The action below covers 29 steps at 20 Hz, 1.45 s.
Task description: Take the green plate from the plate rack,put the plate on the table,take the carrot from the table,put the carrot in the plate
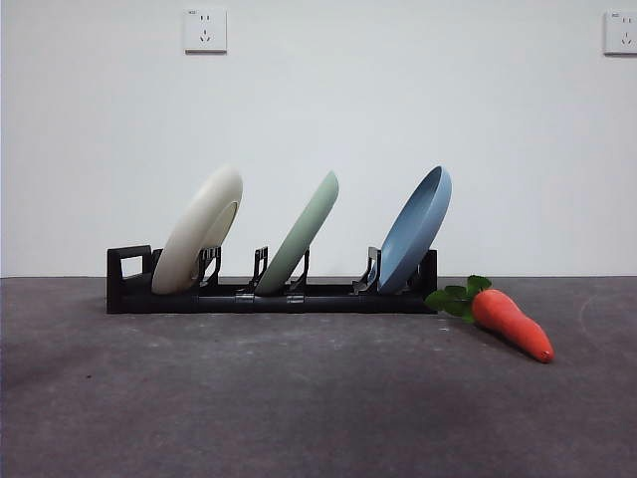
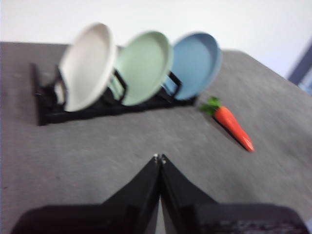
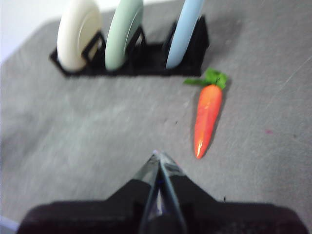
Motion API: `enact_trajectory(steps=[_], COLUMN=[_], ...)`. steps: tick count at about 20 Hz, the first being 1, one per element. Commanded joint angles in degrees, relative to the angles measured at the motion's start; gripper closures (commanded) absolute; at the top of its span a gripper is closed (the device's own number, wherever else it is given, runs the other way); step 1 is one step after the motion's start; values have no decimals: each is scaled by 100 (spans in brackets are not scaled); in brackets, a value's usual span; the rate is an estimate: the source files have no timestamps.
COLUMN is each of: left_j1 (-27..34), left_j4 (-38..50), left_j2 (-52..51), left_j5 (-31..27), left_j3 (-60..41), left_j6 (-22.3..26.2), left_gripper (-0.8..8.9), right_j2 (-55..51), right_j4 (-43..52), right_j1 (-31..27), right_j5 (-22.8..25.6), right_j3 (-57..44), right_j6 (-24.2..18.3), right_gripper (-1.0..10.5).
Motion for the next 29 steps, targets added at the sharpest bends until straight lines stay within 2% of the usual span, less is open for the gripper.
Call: enact_trajectory(steps=[1, 5, 10, 11, 14, 15, 23, 29], left_j1=[13, 13, 13, 13, 13, 13, -9, -549], left_j4=[-260, -767, -879, -876, -876, -876, -520, 190], left_j2=[269, 745, 898, 898, 898, 898, 1366, 2632], left_j5=[424, 1003, 997, 964, 966, 968, 1005, 916], left_j3=[273, 678, 734, 737, 737, 737, 782, 1652], left_j6=[520, 901, 925, 903, 879, 876, 728, 728], left_gripper=[822, 822, 811, 766, 321, 298, 301, 301], right_j2=[369, 911, 1141, 1152, 1152, 1154, 1163, 1318], right_j4=[-417, -1110, -1237, -1215, -1187, -1187, -1187, -1082], right_j1=[15, 15, 15, 15, 15, 15, 15, 15], right_j5=[-254, -898, -925, -925, -909, -894, -892, -894], right_j3=[417, 896, 920, 920, 920, 920, 920, 920], right_j6=[-745, -1285, -1370, -1370, -1292, -1224, -1217, -1169], right_gripper=[958, 958, 935, 876, 401, 339, 347, 347])
